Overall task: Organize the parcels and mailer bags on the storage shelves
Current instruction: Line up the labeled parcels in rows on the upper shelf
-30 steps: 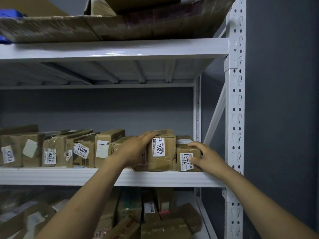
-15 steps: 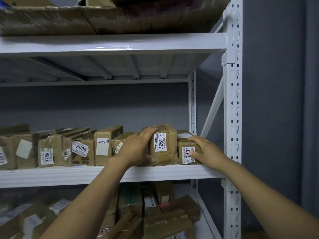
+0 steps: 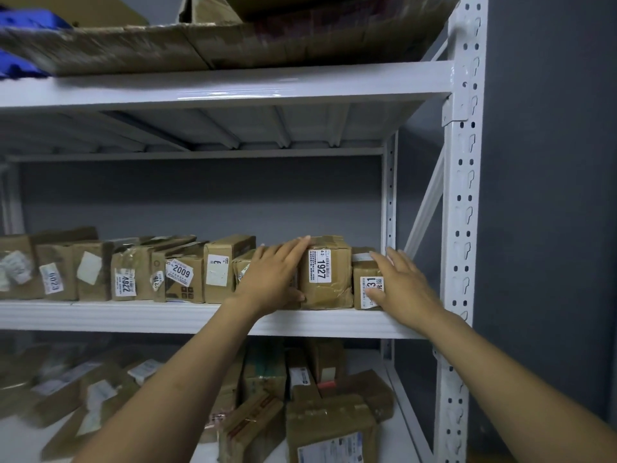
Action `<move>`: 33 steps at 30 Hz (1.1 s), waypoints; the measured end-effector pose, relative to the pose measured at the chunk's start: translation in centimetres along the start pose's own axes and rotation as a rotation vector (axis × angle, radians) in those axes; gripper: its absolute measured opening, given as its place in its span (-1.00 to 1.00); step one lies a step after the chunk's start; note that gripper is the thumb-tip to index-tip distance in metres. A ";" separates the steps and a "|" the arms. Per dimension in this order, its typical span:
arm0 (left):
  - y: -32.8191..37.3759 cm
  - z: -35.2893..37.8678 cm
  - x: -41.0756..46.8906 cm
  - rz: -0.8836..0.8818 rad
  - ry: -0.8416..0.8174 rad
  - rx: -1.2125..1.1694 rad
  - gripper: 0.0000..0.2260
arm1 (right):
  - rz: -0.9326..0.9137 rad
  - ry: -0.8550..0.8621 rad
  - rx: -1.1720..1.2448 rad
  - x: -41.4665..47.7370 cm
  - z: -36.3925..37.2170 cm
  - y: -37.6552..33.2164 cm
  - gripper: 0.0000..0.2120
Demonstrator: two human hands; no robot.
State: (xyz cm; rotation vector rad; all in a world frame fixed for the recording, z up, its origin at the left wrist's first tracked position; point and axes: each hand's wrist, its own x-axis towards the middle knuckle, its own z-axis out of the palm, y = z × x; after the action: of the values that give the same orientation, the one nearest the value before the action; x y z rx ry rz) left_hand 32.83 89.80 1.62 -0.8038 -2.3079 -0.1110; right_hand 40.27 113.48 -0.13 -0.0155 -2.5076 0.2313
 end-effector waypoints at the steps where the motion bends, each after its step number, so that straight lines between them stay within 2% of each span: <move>1: -0.2 -0.1 -0.5 -0.008 0.024 0.006 -0.09 | -0.035 0.071 -0.051 -0.2 -0.1 -0.4 -0.36; 4: -1.8 -0.5 -2.3 -0.027 0.090 0.029 -0.21 | -0.189 0.258 -0.116 -0.7 -0.3 -2.5 -0.44; 6: -3.8 -0.8 -3.4 -0.046 0.140 0.070 -0.25 | -0.302 0.312 -0.176 -0.9 0.3 -4.2 -0.48; 9: -7.5 -1.3 -4.8 -0.103 0.223 0.136 -0.30 | -0.451 0.248 -0.278 -0.8 1.9 -7.6 -0.49; 13: -12.3 -1.5 -6.4 -0.184 0.163 0.188 -0.22 | -0.591 0.150 -0.431 -0.5 5.2 -12.2 -0.48; 17: -16.6 -0.8 -7.3 -0.156 0.083 0.220 -0.10 | -0.571 0.091 -0.482 0.4 8.5 -15.8 -0.38; 20: -19.0 0.2 -7.6 -0.062 0.066 0.230 -0.14 | -0.510 0.079 -0.503 1.1 10.4 -17.0 -0.36; 25: -21.1 1.1 -8.2 0.096 0.088 0.198 -0.25 | -0.446 0.094 -0.540 1.4 12.2 -17.8 -0.35; 33: -24.9 4.3 -10.8 0.182 0.196 0.287 -0.28 | -0.508 0.137 -0.519 2.7 13.5 -23.3 -0.38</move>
State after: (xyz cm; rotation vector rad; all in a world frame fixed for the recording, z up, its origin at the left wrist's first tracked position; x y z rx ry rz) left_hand 22.21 65.39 -5.09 -0.8103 -1.9980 0.2095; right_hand 31.16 88.53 -5.39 0.3756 -2.2757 -0.6040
